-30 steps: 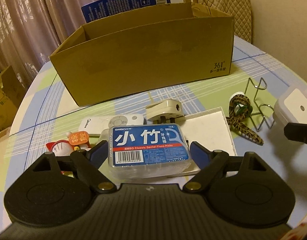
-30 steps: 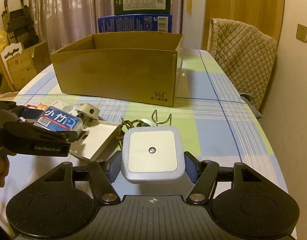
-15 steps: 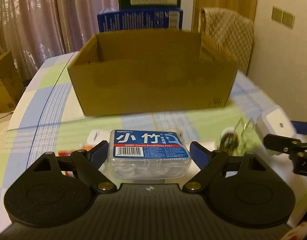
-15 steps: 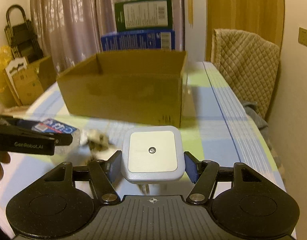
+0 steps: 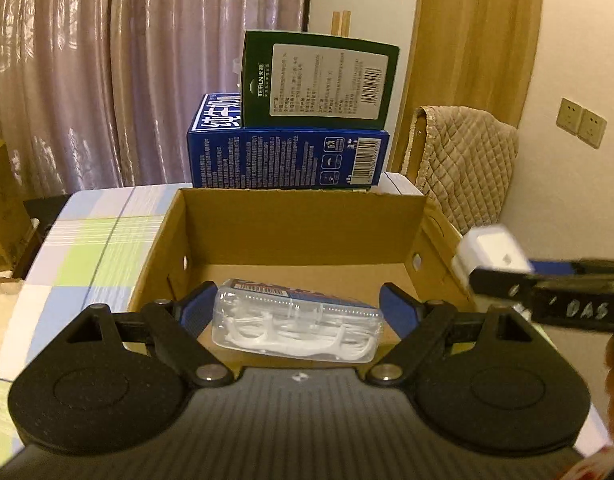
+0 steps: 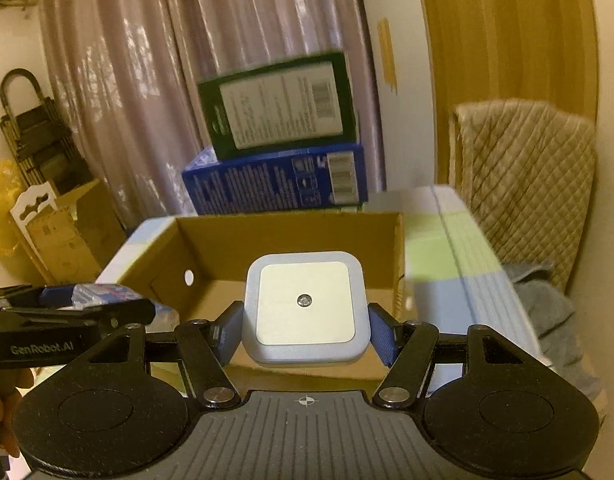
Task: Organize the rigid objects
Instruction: 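Lower both held items into the cardboard box and open both grippers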
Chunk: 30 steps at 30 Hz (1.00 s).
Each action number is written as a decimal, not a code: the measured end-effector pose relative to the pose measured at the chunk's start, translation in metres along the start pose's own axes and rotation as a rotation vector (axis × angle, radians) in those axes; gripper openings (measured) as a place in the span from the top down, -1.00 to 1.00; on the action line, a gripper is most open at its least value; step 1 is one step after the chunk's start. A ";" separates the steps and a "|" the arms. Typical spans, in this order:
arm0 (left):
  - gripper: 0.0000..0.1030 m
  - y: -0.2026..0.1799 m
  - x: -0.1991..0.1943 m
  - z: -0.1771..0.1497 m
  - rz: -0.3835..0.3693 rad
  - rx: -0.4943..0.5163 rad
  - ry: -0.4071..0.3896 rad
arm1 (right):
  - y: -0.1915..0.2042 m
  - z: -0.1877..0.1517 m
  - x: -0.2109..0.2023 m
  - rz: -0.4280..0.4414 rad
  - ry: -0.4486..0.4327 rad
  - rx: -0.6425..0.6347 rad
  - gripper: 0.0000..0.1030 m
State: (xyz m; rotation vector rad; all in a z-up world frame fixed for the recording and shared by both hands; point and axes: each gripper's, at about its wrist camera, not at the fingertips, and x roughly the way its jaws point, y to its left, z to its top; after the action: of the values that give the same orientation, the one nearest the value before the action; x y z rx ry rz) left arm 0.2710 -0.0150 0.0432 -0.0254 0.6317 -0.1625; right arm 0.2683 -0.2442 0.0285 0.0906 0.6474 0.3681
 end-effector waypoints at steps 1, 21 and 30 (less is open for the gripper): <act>-0.64 0.001 0.005 0.003 -0.001 -0.003 0.006 | -0.002 0.002 0.007 0.000 0.014 0.005 -0.20; -0.64 0.005 0.047 0.008 -0.022 -0.005 0.067 | -0.015 -0.001 0.042 -0.031 0.085 0.020 -0.20; -0.65 0.009 0.039 0.009 -0.015 -0.012 0.042 | -0.017 -0.002 0.044 -0.029 0.097 0.025 -0.20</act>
State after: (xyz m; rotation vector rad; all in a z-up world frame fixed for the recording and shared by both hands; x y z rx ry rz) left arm 0.3083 -0.0123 0.0267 -0.0388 0.6746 -0.1741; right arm 0.3050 -0.2435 -0.0015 0.0878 0.7490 0.3382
